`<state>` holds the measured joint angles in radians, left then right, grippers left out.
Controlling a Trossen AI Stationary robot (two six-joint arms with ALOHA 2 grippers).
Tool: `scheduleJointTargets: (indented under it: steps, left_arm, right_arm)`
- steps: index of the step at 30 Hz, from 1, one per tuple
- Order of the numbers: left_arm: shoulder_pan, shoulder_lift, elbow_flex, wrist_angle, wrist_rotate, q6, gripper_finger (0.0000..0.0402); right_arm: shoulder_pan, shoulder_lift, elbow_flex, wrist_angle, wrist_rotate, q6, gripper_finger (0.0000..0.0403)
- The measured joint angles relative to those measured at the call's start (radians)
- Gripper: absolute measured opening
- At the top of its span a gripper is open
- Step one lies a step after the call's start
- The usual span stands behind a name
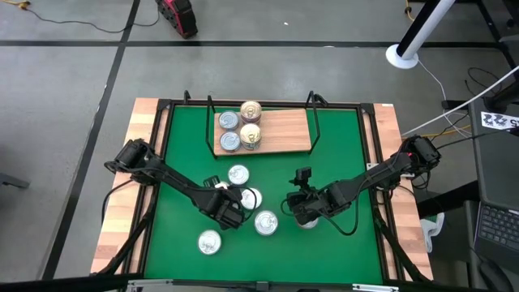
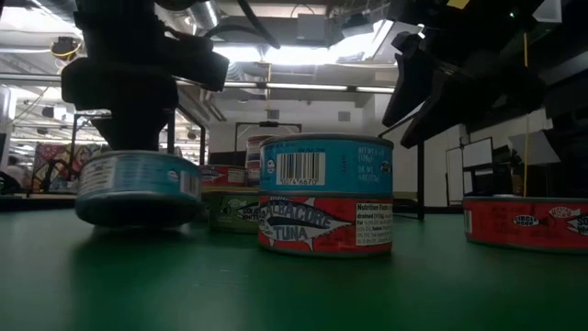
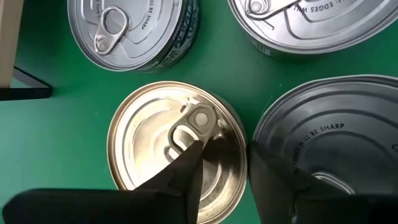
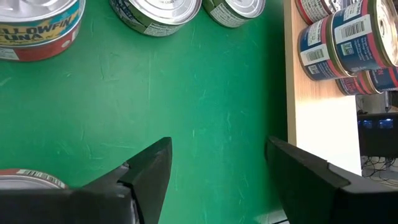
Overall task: Stack canned seafood by type on shelf
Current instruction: Stack the blue-pink tuna can on top of the blue-pink tuna can on the shelf
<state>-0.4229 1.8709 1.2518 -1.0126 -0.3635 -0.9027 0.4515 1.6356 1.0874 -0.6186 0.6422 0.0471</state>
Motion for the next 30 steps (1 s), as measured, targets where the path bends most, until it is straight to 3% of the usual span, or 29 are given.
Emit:
scheduleJointTargets:
  steps: [6, 14, 30]
  left_arm:
    - [0.000, 0.000, 0.000, 0.001, 0.007, 0.010, 0.0080]
    - [0.000, -0.006, 0.000, 0.000, 0.006, 0.039, 0.0007]
    - [0.001, -0.127, 0.002, -0.029, 0.023, 0.046, 0.0001]
  right_arm:
    - [0.000, 0.000, 0.000, 0.000, 0.000, 0.000, 0.0255]
    - [0.000, 0.000, 0.000, 0.000, 0.000, 0.000, 0.0255]
    - [0.000, 0.000, 0.000, 0.000, 0.000, 0.000, 0.0255]
